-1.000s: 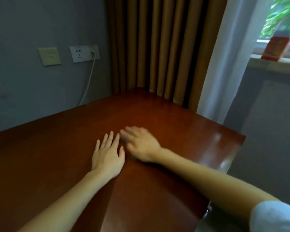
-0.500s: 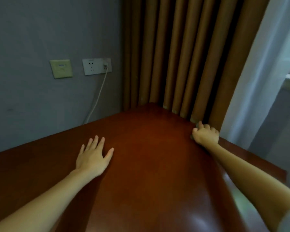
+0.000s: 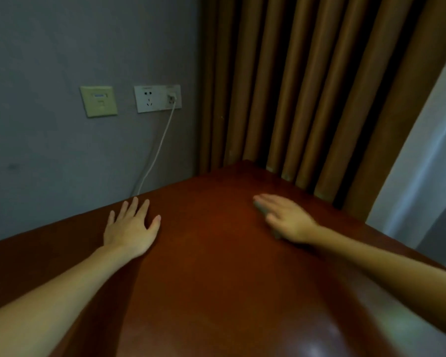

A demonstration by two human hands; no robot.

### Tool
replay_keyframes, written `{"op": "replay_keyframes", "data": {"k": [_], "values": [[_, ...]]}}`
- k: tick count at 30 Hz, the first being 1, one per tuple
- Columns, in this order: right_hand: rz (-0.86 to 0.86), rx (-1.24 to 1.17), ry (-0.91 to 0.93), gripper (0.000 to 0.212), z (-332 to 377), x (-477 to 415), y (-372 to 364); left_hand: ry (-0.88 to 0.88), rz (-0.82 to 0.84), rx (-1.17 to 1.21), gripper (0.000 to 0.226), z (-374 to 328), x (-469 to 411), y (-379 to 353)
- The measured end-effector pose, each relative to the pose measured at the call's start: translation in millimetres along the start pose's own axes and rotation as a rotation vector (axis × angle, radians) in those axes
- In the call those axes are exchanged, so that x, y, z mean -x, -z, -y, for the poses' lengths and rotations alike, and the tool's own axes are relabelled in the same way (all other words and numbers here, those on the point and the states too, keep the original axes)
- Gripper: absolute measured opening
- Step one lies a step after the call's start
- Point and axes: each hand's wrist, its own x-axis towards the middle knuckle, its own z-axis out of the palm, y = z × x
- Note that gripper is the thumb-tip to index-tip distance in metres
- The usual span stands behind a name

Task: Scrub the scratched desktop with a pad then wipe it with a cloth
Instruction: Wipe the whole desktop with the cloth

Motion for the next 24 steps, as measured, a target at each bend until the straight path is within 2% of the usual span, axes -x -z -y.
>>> {"op": "replay_keyframes", "data": {"k": [3, 5, 7, 9, 14, 17, 19, 22, 24], "values": [[-0.034, 0.028, -0.393, 0.057, -67.5, -26.3, 2.8, 0.006, -0.026, -0.014, 0.064, -1.1, -1.9, -2.3], [-0.084, 0.021, -0.538, 0.056, -66.6, -57.0, -3.2, -0.002, -0.039, -0.012, 0.064, -1.4, -1.8, -2.6], [-0.106, 0.041, -0.596, 0.056, -41.0, -98.1, -9.7, 0.0, -0.059, 0.003, 0.064, -0.7, -2.1, -3.3], [-0.111, 0.032, -0.501, 0.054, 4.0, -134.3, -13.0, 0.0, -0.071, 0.011, 0.065, -0.4, -2.3, -2.8], [-0.05, 0.027, 0.065, 0.054, 138.3, -153.7, -28.0, 0.008, -0.071, 0.058, 0.064, -0.7, 0.4, -1.0], [-0.003, -0.017, 0.301, 0.057, 121.5, -124.1, -27.3, 0.006, -0.072, 0.055, 0.064, -1.1, 1.4, 0.2], [-0.009, -0.06, 0.268, 0.067, 70.1, -115.3, -18.9, -0.004, -0.074, 0.05, 0.064, -1.0, 1.8, -1.0], [-0.02, -0.049, -0.074, 0.057, -16.2, -121.5, -6.9, 0.0, -0.078, 0.023, 0.064, -3.6, 1.9, -4.0], [-0.026, -0.017, -0.215, 0.053, -45.1, -142.7, -6.1, 0.005, -0.087, 0.002, 0.064, -3.9, -1.0, -5.0]]}}
